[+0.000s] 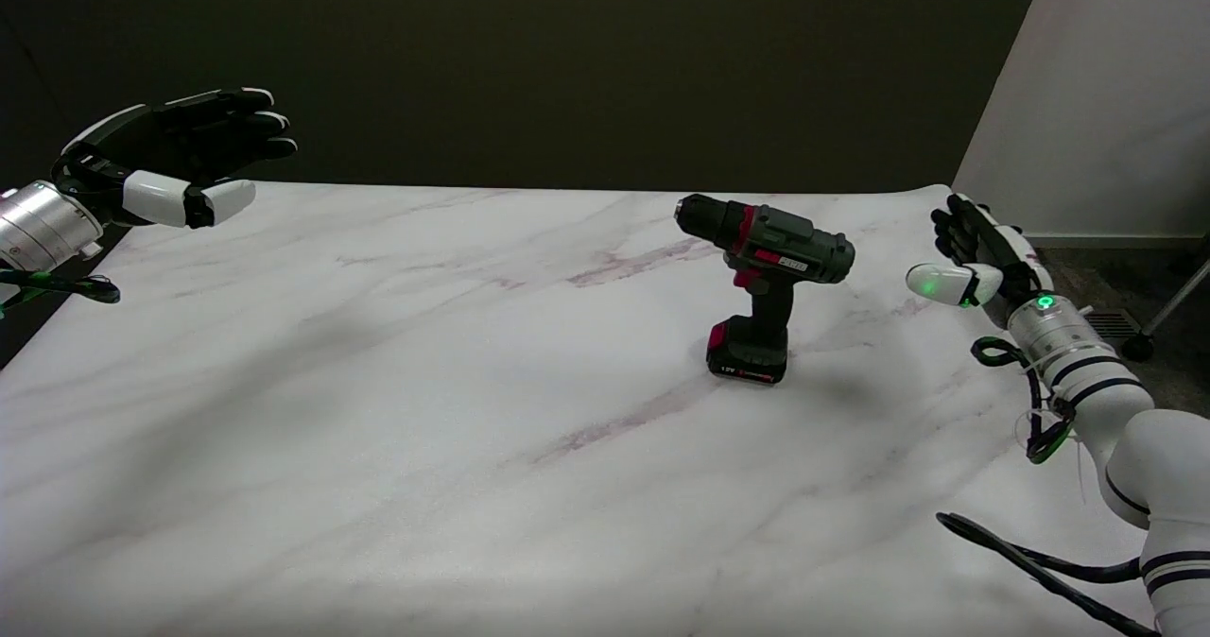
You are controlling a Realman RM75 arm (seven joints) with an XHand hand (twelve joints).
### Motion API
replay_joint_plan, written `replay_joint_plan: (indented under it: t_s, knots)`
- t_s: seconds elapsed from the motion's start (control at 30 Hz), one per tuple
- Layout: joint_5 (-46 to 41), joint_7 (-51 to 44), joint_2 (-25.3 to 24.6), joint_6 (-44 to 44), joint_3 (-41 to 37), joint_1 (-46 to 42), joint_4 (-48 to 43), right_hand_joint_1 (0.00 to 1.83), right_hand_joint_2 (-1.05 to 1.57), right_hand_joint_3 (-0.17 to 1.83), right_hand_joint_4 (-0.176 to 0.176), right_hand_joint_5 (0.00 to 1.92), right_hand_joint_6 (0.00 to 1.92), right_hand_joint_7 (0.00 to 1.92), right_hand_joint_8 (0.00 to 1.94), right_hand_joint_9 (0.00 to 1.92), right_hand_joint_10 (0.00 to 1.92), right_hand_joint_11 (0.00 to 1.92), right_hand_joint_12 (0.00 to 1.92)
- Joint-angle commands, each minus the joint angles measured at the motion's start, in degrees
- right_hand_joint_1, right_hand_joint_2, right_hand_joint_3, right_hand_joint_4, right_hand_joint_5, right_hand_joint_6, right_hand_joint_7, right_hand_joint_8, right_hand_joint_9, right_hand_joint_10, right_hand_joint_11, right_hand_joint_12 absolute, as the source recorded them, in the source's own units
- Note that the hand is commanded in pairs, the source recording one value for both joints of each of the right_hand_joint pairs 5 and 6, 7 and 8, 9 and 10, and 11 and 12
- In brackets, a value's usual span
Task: Pick up the power screwdriver.
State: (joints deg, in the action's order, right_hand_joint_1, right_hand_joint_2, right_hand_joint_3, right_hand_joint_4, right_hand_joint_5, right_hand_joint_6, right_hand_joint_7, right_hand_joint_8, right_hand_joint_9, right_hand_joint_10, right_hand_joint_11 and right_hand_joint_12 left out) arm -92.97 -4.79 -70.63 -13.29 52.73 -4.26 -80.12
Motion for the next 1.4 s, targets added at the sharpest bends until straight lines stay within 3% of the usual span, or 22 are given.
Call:
replay_joint_plan:
  t_s: [0.03,1.4]
  knots:
    - [-2.0,0.0,-2.0,1.5,4.7,-1.0,-0.7,1.00,-0.56,0.50,-0.094,0.01,0.01,0.14,0.14,0.15,0.15,0.15,0.15]
    - [-7.3,0.0,-3.8,0.9,11.5,-2.7,-2.1,0.96,-0.50,0.54,-0.139,0.01,0.01,0.14,0.14,0.16,0.16,0.16,0.16]
